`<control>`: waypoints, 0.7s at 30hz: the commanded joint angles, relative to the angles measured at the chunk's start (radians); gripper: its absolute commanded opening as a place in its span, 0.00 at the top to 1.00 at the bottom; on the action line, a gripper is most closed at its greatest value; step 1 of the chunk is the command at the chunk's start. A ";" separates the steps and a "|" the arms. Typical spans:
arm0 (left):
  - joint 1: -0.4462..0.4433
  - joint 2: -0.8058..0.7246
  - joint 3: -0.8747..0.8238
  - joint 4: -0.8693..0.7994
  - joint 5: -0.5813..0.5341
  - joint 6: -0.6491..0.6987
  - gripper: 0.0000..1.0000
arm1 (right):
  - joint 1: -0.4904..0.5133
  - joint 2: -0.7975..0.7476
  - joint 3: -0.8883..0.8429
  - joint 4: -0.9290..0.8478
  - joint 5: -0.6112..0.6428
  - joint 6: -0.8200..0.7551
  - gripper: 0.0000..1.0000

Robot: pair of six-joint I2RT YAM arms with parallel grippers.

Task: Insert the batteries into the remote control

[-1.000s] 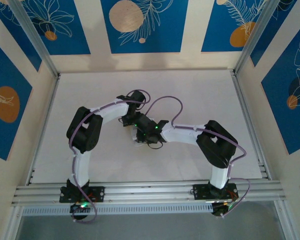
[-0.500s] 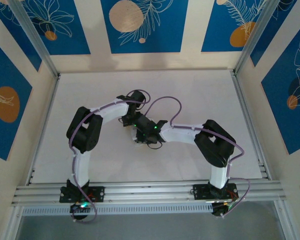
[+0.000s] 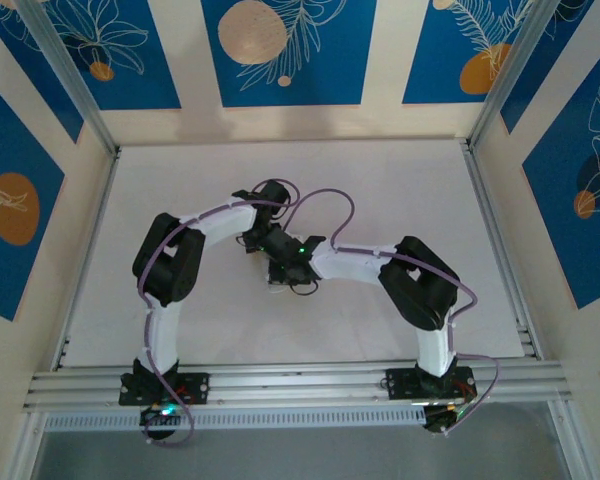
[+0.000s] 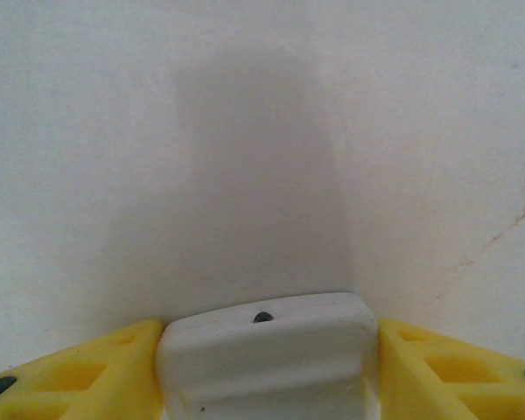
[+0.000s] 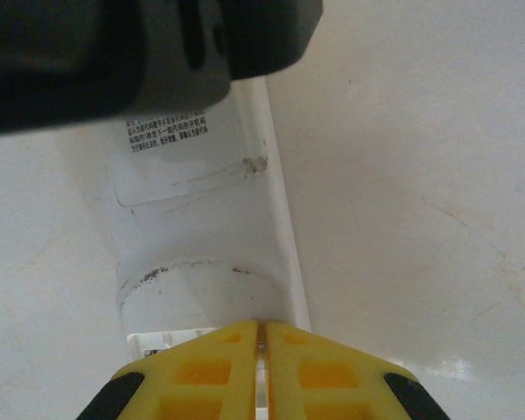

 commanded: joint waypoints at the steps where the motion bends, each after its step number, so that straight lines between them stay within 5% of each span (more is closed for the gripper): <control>1: -0.010 0.004 -0.016 0.040 0.051 -0.013 0.43 | 0.032 0.069 0.014 0.002 0.008 -0.083 0.87; 11: -0.009 0.000 -0.032 0.063 0.048 0.004 0.42 | 0.032 -0.173 -0.037 0.046 0.033 -0.135 0.79; 16: -0.008 -0.021 -0.055 0.117 0.072 0.042 0.28 | 0.007 -0.331 -0.134 0.003 0.140 -0.012 0.72; 21: -0.005 -0.072 -0.052 0.129 0.051 0.077 0.12 | -0.122 -0.416 -0.215 -0.108 0.171 0.144 0.65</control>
